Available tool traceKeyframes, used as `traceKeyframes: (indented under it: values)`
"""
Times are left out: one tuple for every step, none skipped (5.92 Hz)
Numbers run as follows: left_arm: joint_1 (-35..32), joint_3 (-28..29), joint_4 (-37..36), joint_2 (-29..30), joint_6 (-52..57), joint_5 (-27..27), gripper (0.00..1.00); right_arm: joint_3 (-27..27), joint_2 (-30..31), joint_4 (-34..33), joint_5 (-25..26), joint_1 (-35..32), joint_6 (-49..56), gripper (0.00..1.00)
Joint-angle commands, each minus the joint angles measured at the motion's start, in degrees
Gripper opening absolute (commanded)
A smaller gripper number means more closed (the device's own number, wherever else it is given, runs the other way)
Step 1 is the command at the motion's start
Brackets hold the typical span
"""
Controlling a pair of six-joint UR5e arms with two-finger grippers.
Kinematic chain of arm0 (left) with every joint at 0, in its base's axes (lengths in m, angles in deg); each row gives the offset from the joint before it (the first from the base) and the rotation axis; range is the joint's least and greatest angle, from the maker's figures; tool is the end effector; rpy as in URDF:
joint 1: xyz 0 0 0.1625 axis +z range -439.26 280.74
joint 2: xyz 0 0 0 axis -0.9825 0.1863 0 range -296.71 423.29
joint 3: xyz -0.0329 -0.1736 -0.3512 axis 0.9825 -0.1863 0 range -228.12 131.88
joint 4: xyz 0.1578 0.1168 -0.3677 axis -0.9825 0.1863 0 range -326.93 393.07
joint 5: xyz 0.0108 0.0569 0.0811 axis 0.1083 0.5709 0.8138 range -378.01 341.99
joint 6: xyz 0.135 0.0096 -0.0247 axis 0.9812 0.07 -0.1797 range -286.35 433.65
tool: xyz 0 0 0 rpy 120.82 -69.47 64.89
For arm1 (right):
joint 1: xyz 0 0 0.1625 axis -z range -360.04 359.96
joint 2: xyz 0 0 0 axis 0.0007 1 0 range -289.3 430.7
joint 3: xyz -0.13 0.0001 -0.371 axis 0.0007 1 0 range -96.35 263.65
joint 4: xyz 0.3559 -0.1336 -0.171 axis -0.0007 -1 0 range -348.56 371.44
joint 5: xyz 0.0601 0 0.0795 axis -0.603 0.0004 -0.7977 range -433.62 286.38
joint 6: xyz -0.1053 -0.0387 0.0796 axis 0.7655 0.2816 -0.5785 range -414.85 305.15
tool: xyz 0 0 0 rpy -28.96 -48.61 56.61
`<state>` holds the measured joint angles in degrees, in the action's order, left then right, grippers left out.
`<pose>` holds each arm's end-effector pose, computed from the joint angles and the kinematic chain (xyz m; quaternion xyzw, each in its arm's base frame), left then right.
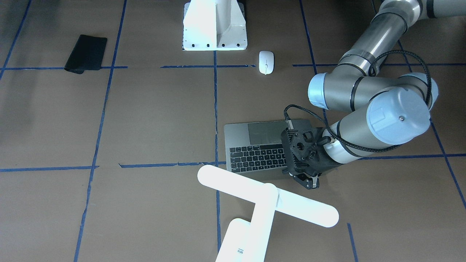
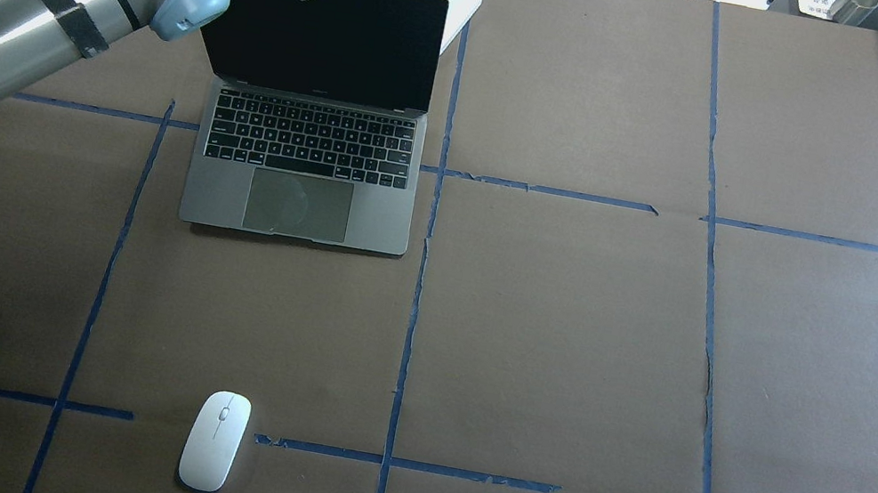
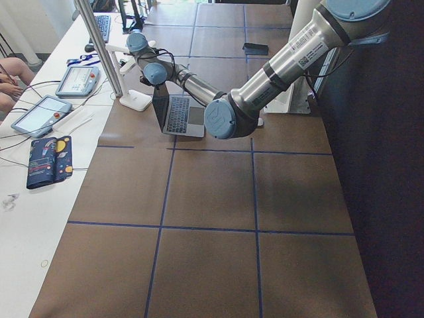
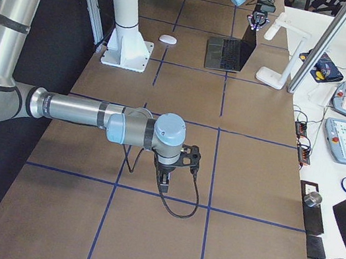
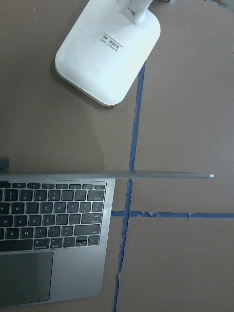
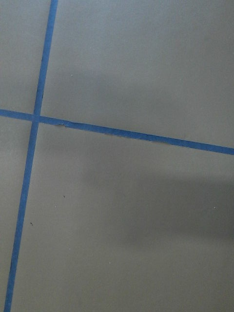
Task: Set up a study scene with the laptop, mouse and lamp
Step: 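Lift the laptop lid open and push the laptop toward the lamp with the left gripper, then release the laptop lid and withdraw the left gripper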
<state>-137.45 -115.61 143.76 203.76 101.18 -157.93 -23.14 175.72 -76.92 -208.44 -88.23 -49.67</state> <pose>0.3897 -0.6813 0.2112 0.3589 0.3982 0.5600 0.6317 0.0238 -0.3991 0.6215 0.0387 -0.3802 -0.0677 0.9216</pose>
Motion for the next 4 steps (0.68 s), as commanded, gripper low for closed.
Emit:
traceKeyframes:
  values:
    - [0.00,-0.01,0.75,0.06,-0.64,0.08,0.72,0.00,0.09,0.02,-0.08,0.03,0.00,1.00]
    - [-0.35,-0.18,0.76,-0.02,-0.72,0.08,0.89,0.00,0.09,0.02,0.00,0.03,0.00,1.00]
    - [-1.65,-2.53,-0.11,-0.81,-0.72,-0.53,0.91,0.00,0.09,0.11,0.01,0.03,0.09,1.00]
    - [-3.23,-7.52,-0.30,-5.34,-3.94,-3.84,0.91,0.09,0.01,1.07,0.27,0.03,0.78,1.00]
